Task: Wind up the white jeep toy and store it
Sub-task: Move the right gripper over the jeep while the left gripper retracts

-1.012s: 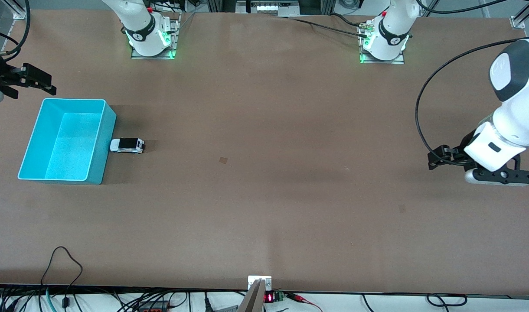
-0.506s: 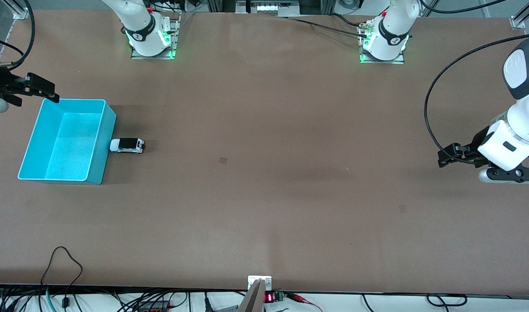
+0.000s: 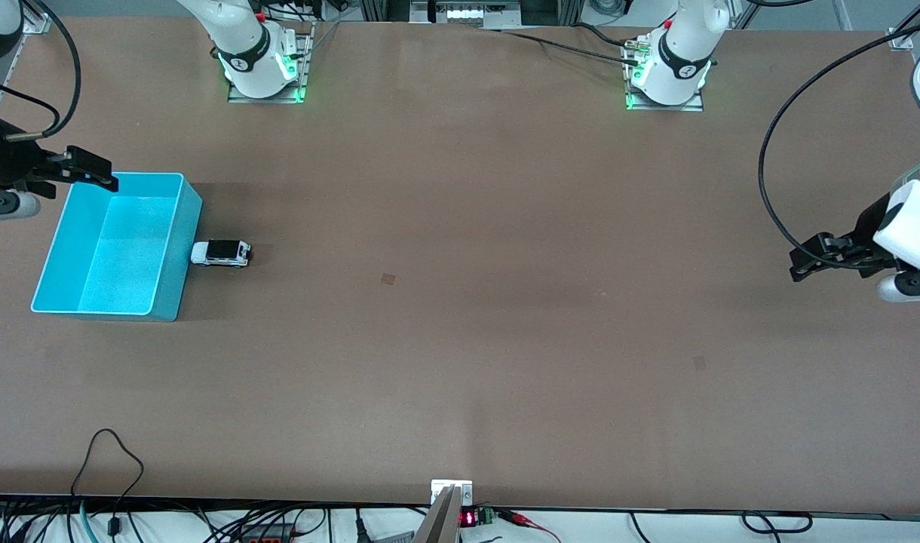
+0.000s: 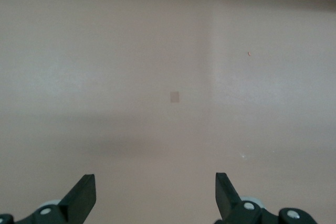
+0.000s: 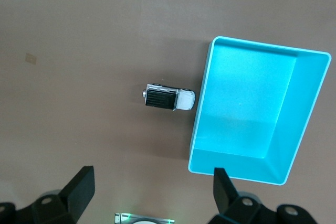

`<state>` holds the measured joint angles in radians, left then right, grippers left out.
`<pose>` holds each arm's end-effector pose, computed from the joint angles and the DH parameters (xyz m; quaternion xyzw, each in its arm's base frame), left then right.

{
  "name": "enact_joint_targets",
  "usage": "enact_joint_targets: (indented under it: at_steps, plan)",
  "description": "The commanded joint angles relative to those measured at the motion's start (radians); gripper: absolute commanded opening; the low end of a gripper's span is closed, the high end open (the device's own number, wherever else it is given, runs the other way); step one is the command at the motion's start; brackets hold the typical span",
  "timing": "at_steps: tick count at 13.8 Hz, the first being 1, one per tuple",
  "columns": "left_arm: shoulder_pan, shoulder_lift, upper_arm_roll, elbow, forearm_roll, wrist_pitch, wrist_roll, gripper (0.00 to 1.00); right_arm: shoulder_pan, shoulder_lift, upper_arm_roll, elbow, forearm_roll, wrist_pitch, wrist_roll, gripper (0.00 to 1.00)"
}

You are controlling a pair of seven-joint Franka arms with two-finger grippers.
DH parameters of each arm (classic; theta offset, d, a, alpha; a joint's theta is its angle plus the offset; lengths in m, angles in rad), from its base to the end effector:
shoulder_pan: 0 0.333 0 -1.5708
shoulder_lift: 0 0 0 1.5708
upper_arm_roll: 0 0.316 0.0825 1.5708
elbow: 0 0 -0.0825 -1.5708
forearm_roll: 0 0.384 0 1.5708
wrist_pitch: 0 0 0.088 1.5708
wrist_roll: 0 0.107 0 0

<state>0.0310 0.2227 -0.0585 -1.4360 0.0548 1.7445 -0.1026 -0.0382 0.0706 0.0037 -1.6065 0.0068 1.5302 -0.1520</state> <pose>0.6368 -0.0086 0.5727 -0.9982 -0.0349 -0.0443 0.0179 0.5662 -0.0189 0.5650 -0.9956 -0.0585 0.0727 0.0104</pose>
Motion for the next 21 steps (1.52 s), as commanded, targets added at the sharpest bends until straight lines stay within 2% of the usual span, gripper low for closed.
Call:
enact_joint_targets:
  at_steps: [1,4,6,8,11,14,17,21]
  plan:
    - [-0.016,-0.016,0.019,0.009,-0.026,-0.042,0.003,1.00,0.001,0.014,0.004,0.020,0.007,-0.033,0.003,1.00]
    - [-0.016,-0.039,0.017,-0.003,-0.026,-0.071,0.039,1.00,0.001,0.049,0.002,0.008,0.001,-0.036,0.011,1.00]
    - [-0.011,-0.049,0.019,-0.001,-0.026,-0.077,0.052,1.00,0.004,0.040,0.004,-0.044,-0.001,0.007,0.012,1.00]
    - [-0.006,-0.058,0.017,-0.003,-0.026,-0.080,0.055,1.00,0.004,0.006,0.004,-0.146,-0.001,0.065,0.012,1.00]
    - [-0.008,-0.063,0.016,0.000,-0.029,-0.094,0.043,1.00,0.004,-0.102,0.010,-0.388,-0.001,0.248,-0.006,1.00]
    - [-0.010,-0.063,0.014,0.006,-0.038,-0.100,0.049,1.00,-0.023,-0.123,0.068,-0.501,-0.002,0.353,-0.041,1.00]
    - [-0.017,-0.062,0.013,0.009,-0.040,-0.122,0.044,1.00,-0.058,-0.121,0.095,-0.568,-0.002,0.418,-0.191,1.00]
    - [-0.005,-0.066,0.014,0.000,-0.095,-0.122,0.054,1.00,-0.103,-0.094,0.101,-0.633,-0.002,0.540,-0.574,1.00]
